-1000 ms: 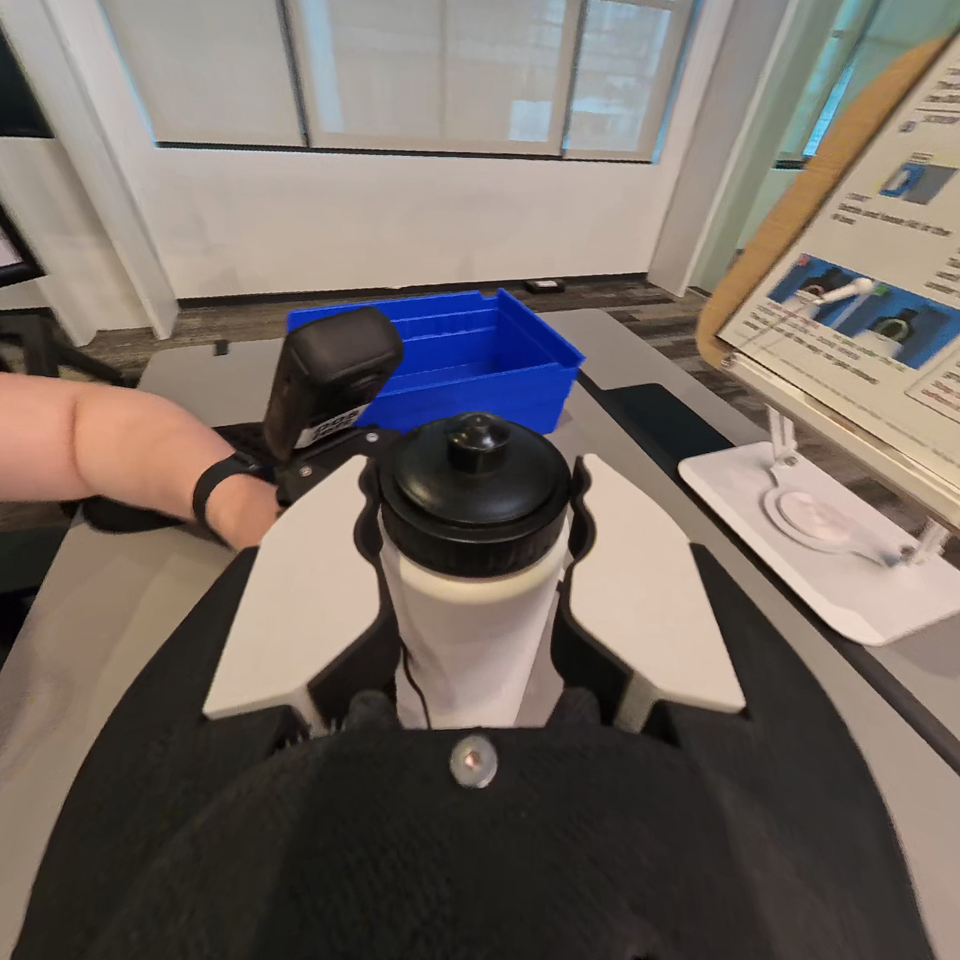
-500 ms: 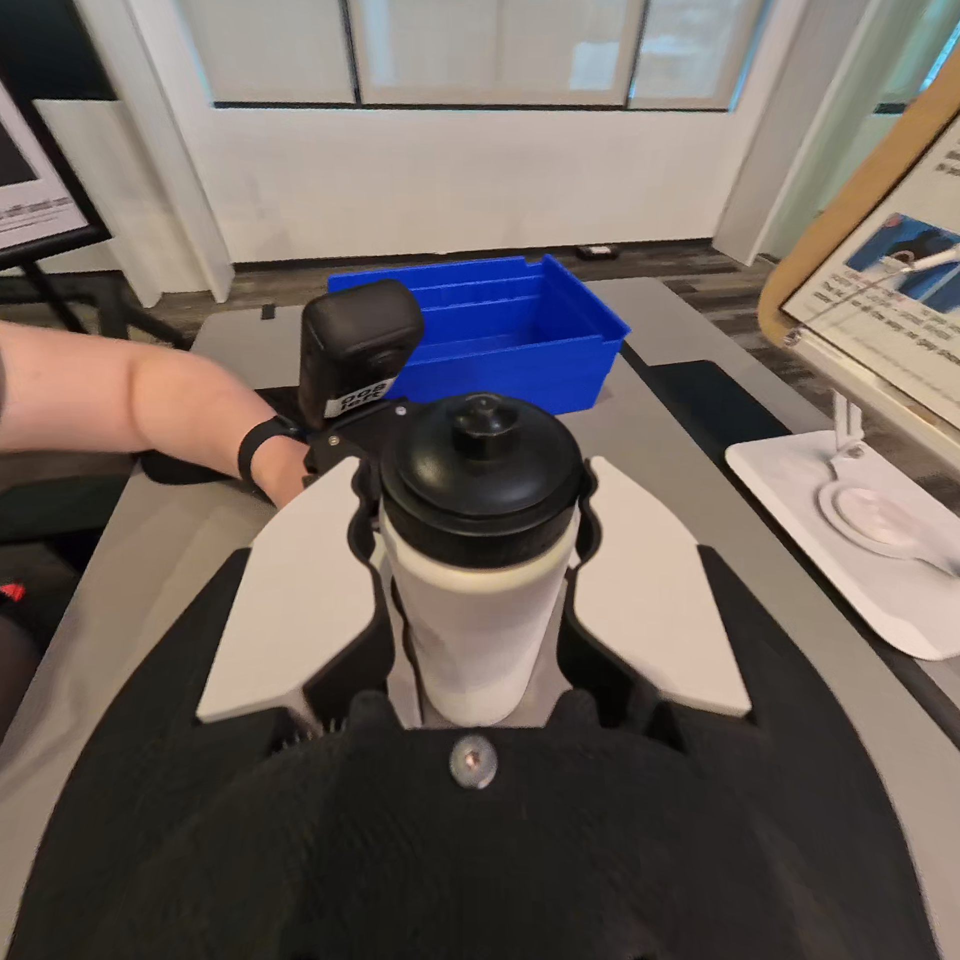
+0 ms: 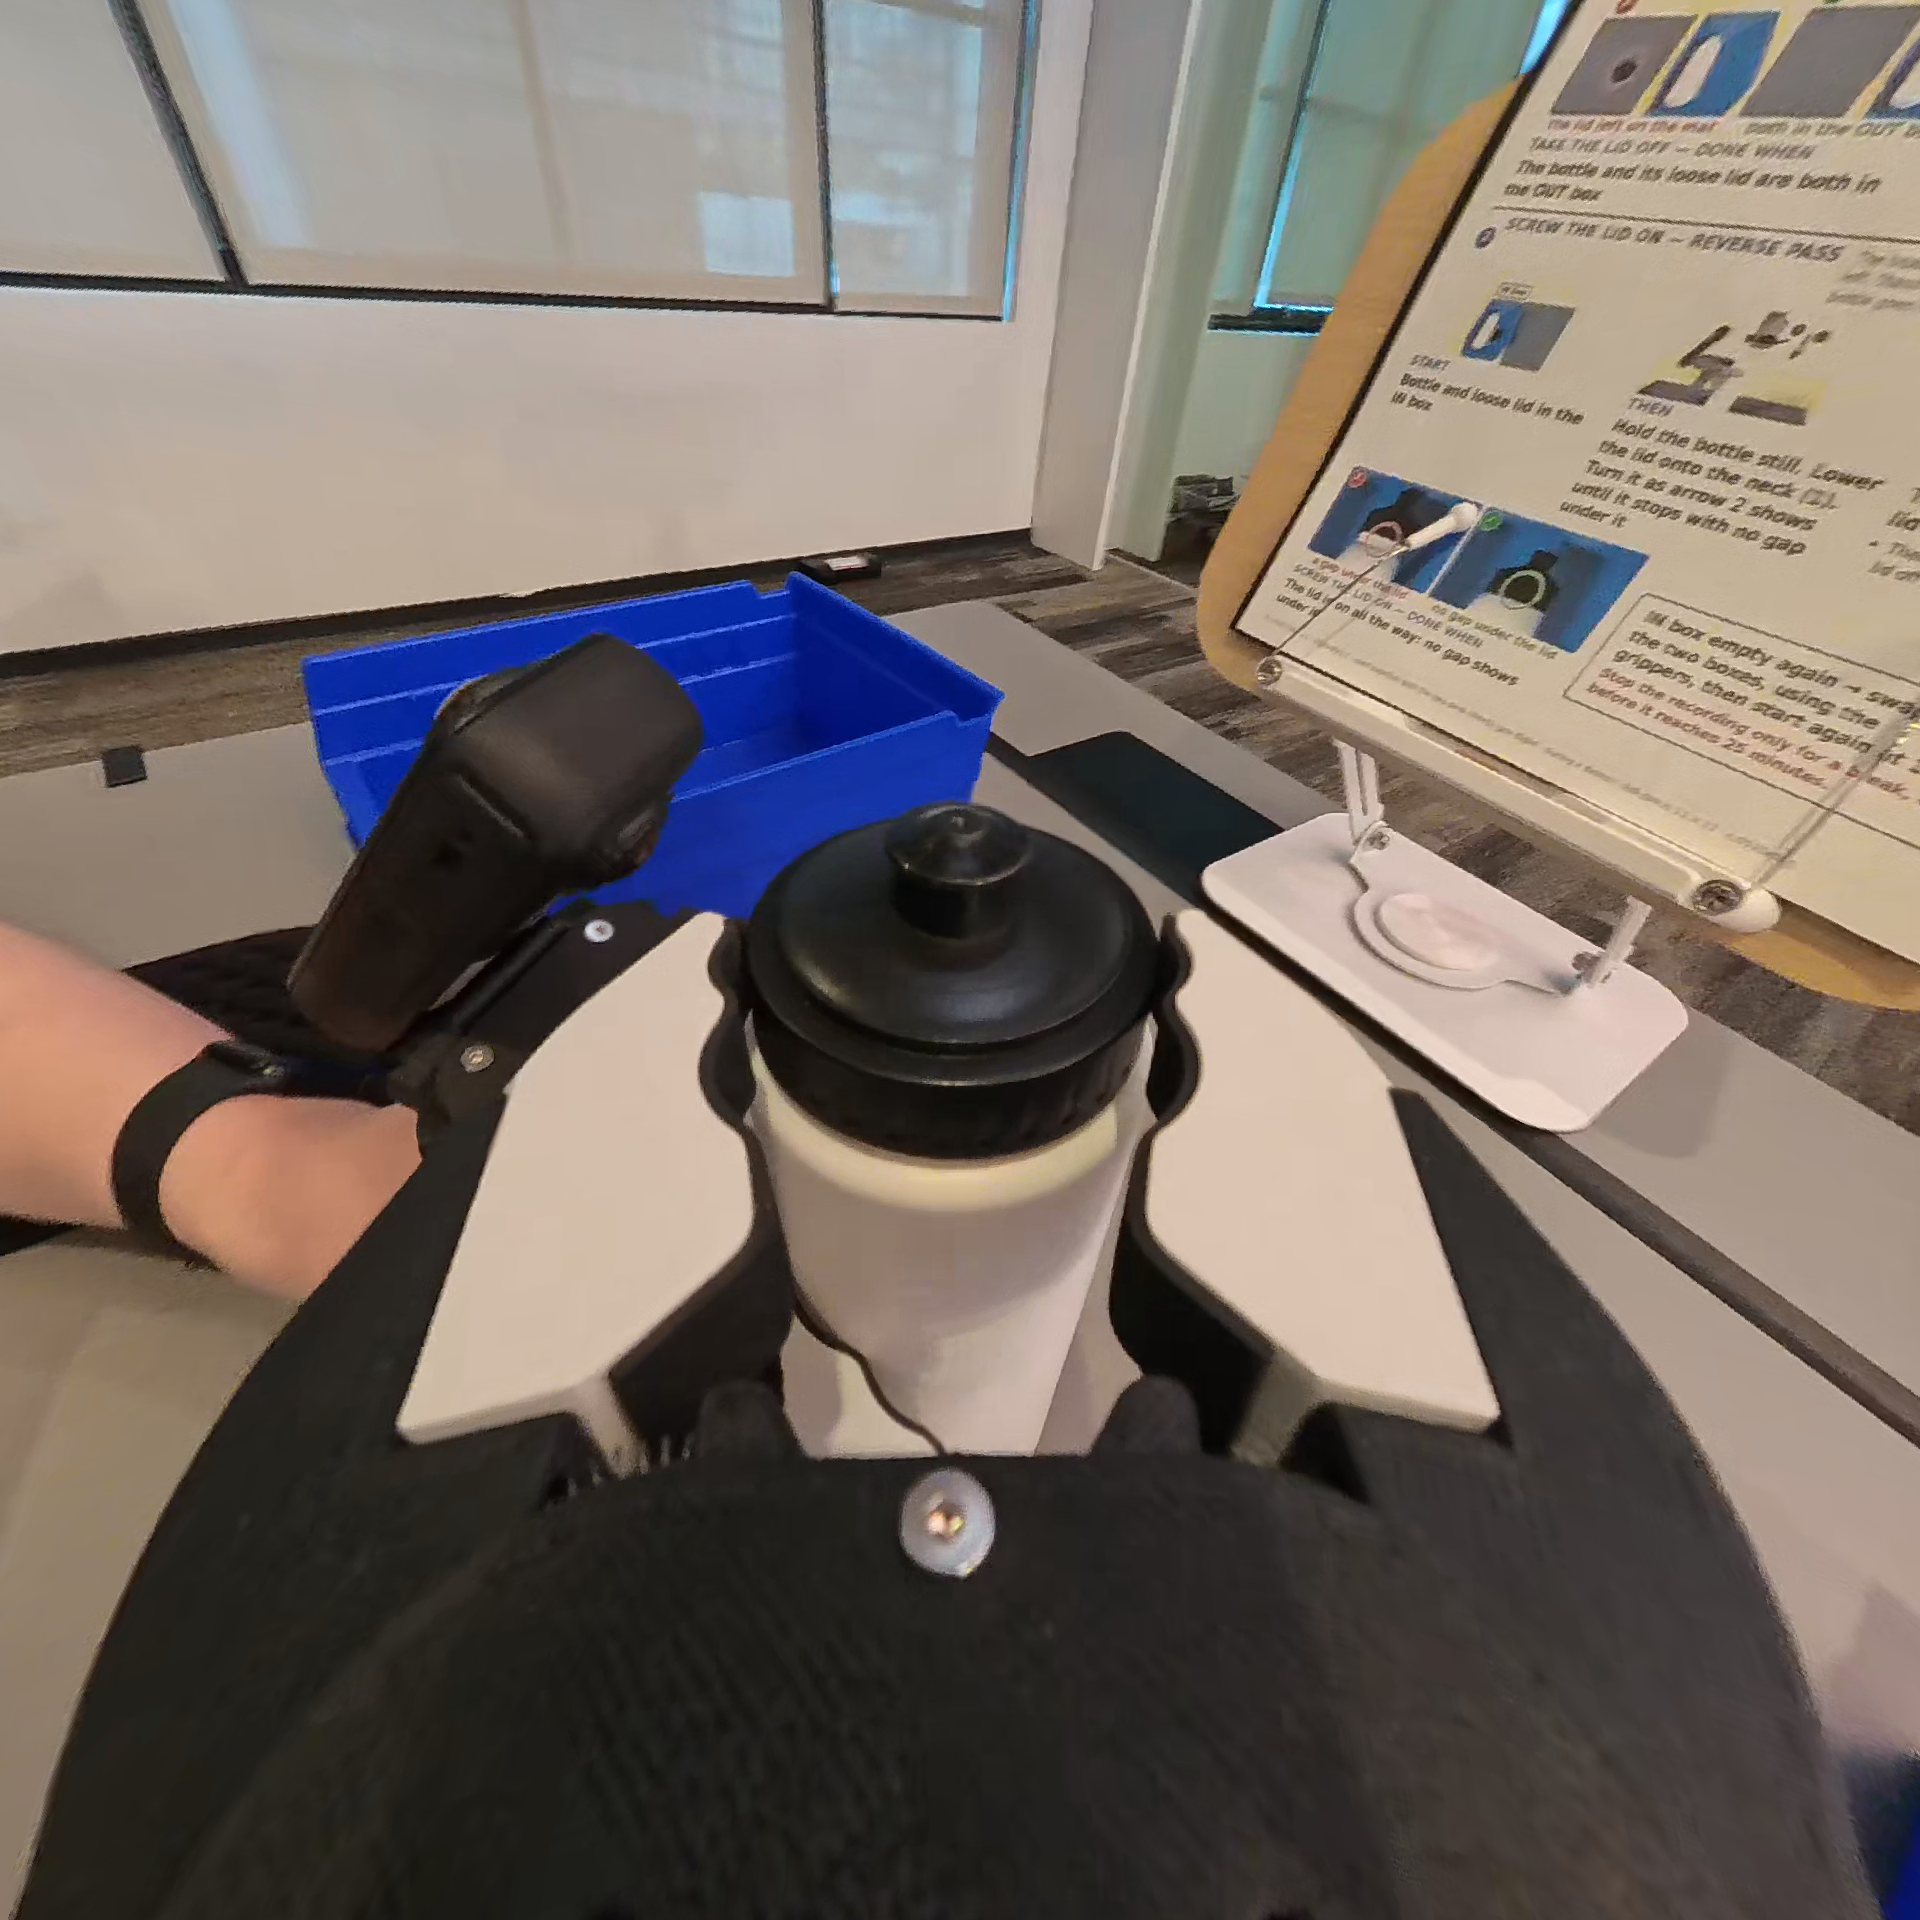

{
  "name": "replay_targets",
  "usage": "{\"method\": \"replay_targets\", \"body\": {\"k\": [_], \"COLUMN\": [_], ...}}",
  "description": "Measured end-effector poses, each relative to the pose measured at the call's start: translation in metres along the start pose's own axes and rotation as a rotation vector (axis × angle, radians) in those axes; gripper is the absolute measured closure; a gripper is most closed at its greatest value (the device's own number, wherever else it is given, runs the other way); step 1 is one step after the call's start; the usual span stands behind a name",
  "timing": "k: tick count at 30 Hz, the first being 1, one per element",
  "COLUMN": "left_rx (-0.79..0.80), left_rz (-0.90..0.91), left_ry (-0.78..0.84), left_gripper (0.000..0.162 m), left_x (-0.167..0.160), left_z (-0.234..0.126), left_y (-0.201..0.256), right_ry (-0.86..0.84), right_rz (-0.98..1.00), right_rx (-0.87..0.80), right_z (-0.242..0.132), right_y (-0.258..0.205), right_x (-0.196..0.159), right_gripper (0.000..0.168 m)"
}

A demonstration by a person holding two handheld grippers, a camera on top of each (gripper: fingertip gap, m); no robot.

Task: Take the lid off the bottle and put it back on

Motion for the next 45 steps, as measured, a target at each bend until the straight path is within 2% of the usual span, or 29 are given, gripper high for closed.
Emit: {"method": "replay_targets", "body": {"k": [5, 10, 11, 15, 21, 24, 30, 35, 39, 45], "left_rx": [-0.123, -0.245, -0.244, -0.2, 0.004, 0.052, -0.143, -0.218, -0.183, -0.01], "left_rz": [0.023, 0.023, 0.022, 0.014, -0.014, 0.011, 0.023, 0.04, 0.011, -0.016], "left_ry": [0.001, -0.003, -0.004, -0.013, -0.025, -0.037, -0.019, -0.025, -0.029, -0.026], "left_gripper": [0.061, 0.062, 0.062, 0.062, 0.062, 0.061, 0.062, 0.062, 0.062, 0.062], "left_x": [0.0, -0.002, -0.002, -0.002, -0.001, -0.002, -0.005, -0.006, -0.005, -0.004], "left_z": [0.002, 0.005, 0.005, 0.005, 0.002, 0.001, 0.005, 0.007, 0.006, 0.004], "left_y": [-0.003, 0.001, 0.001, 0.002, -0.002, -0.001, -0.003, 0.001, 0.0, -0.004], "right_ry": [0.014, 0.067, 0.068, 0.005, 0.003, 0.043, 0.051, 0.028, -0.003, 0.0], "right_rz": [0.0, -0.018, -0.033, -0.02, 0.037, 0.02, 0.009, -0.049, -0.019, 0.025], "right_rx": [0.321, 0.395, 0.405, 0.339, 0.0, -0.042, 0.284, 0.388, 0.279, -0.055], "right_z": [-0.008, -0.014, -0.014, -0.013, -0.006, -0.005, -0.011, -0.012, -0.008, -0.003], "right_y": [0.022, 0.034, 0.032, 0.028, 0.004, -0.001, 0.025, 0.029, 0.024, -0.001], "right_x": [0.001, -0.002, -0.001, 0.002, 0.004, 0.002, 0.003, -0.003, 0.0, 0.0], "right_gripper": [0.087, 0.09, 0.097, 0.097, 0.096, 0.097, 0.093, 0.095, 0.095, 0.095]}}
Point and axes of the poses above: each gripper's, where its closed fingertips meet, z out along the fingers, x out of its top, y = z × x across the jaws, the point moved 9 cm from there along -z, back along the fingers, and after that the axes turned 10 degrees about -z, right-handed, at the moved point
